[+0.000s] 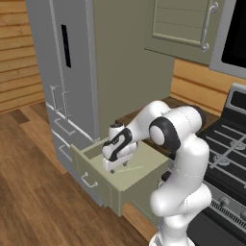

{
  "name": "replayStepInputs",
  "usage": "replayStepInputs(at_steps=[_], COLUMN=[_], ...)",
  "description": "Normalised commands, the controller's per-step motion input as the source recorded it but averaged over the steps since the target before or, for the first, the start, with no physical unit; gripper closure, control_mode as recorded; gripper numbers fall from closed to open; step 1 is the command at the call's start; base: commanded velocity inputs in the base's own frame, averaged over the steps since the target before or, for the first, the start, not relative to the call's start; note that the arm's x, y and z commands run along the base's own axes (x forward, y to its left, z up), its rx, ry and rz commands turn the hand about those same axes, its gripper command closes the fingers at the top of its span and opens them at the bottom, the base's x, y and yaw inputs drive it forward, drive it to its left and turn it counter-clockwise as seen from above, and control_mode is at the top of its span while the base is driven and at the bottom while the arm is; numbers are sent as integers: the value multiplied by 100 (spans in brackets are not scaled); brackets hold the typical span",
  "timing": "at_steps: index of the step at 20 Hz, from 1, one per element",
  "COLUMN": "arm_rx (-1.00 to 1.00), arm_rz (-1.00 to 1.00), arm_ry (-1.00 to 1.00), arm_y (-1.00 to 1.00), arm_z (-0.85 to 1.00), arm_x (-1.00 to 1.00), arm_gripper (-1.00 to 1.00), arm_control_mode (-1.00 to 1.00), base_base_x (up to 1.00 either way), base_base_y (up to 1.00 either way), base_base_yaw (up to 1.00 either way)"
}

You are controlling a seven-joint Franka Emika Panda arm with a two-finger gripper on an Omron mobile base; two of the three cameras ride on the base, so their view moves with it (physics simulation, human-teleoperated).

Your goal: Take a straw from the drawer in front and place it inside the glass cup on the dining counter.

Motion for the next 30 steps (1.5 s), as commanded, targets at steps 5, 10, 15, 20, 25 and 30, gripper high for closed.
replayStepInputs(at_steps=[5, 10, 15, 20, 25, 30], arm_rx=[5, 4, 5, 5, -1, -3], arm_rz=[4, 4, 5, 3, 0, 0], arm_ry=[1, 2, 5, 6, -1, 0], arm_y=[34, 43, 70, 77, -15, -47], arm_z=[-34, -32, -18, -1, 21, 0], arm_x=[0, 1, -14, -39, 5, 36], arm_gripper=[-100, -100, -100, -100, -100, -100], arm_control_mode=[-100, -100, -100, -100, -100, -100], base_base_x=[0, 0, 0, 0, 0, 0], base_base_y=[0, 0, 0, 0, 0, 0], base_base_yaw=[0, 0, 0, 0, 0, 0])
